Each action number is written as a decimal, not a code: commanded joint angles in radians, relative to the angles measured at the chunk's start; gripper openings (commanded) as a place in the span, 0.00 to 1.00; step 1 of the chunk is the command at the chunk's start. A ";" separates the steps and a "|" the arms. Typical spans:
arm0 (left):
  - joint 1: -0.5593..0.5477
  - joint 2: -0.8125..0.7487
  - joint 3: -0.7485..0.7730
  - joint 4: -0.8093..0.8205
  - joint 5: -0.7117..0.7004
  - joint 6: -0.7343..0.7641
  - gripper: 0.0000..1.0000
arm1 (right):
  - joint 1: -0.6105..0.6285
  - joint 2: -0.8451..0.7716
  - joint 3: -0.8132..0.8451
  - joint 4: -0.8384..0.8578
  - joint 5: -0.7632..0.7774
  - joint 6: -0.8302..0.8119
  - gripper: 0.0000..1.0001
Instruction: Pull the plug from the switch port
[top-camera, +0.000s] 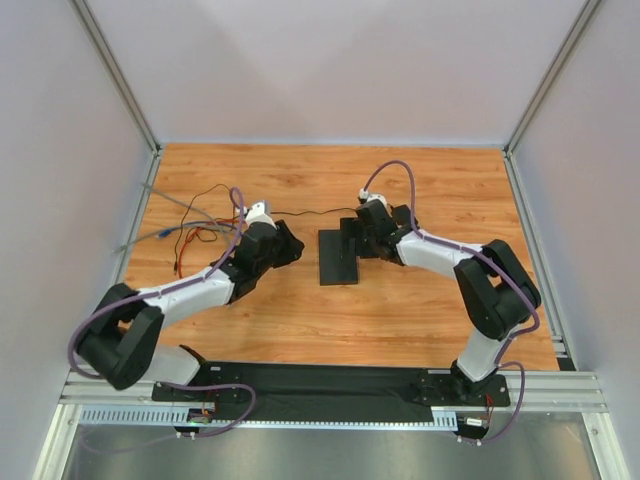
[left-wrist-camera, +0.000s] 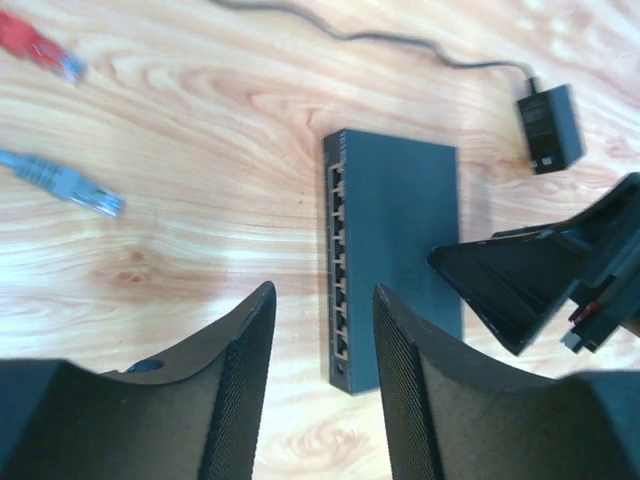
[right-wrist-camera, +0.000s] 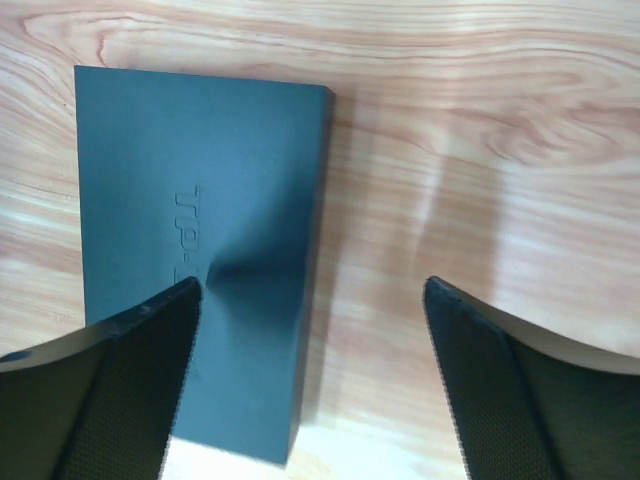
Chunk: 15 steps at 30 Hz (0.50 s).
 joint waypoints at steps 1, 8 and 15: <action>-0.006 -0.124 0.003 -0.106 -0.035 0.078 0.52 | 0.005 -0.123 -0.009 -0.074 0.103 -0.035 0.99; -0.007 -0.495 -0.230 -0.175 0.075 -0.026 0.54 | 0.077 -0.367 -0.228 -0.154 0.193 0.071 1.00; -0.007 -0.856 -0.395 -0.318 0.181 -0.053 0.54 | 0.111 -0.731 -0.495 -0.217 0.174 0.209 1.00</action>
